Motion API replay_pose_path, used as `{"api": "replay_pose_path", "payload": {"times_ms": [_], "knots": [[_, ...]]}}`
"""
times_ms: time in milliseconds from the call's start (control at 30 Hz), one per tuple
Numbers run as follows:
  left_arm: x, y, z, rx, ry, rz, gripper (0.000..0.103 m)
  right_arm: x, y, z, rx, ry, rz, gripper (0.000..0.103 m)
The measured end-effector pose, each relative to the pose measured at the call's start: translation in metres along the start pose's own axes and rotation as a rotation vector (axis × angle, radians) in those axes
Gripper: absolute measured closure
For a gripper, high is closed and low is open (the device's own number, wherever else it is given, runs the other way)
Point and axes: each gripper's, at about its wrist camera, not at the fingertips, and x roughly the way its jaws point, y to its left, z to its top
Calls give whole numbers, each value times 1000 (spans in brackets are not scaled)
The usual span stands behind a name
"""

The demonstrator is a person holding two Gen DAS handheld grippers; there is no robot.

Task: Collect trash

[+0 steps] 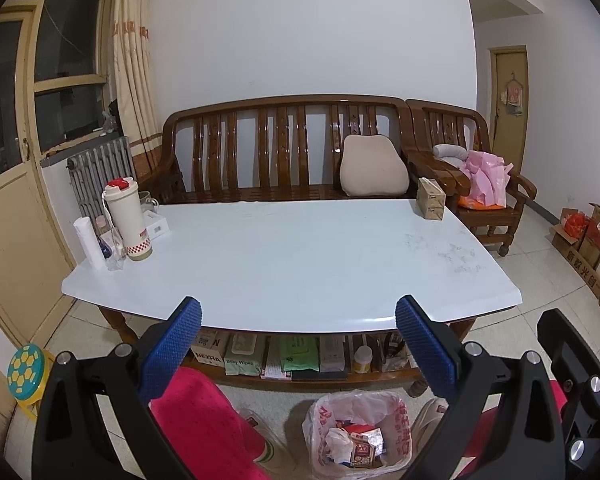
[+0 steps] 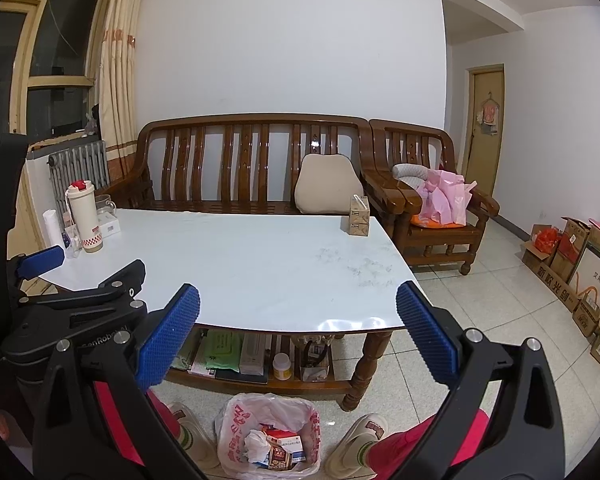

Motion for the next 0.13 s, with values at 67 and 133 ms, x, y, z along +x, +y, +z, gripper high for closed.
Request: {"api": "replay_pose_path", "payload": {"times_ms": [67, 133], "knots": [[1, 1, 0, -4, 3, -1, 8, 0, 0, -1, 1, 0, 0, 7], [2, 2, 1, -1, 6, 1, 8, 1, 0, -2, 0, 2, 0, 7]]}}
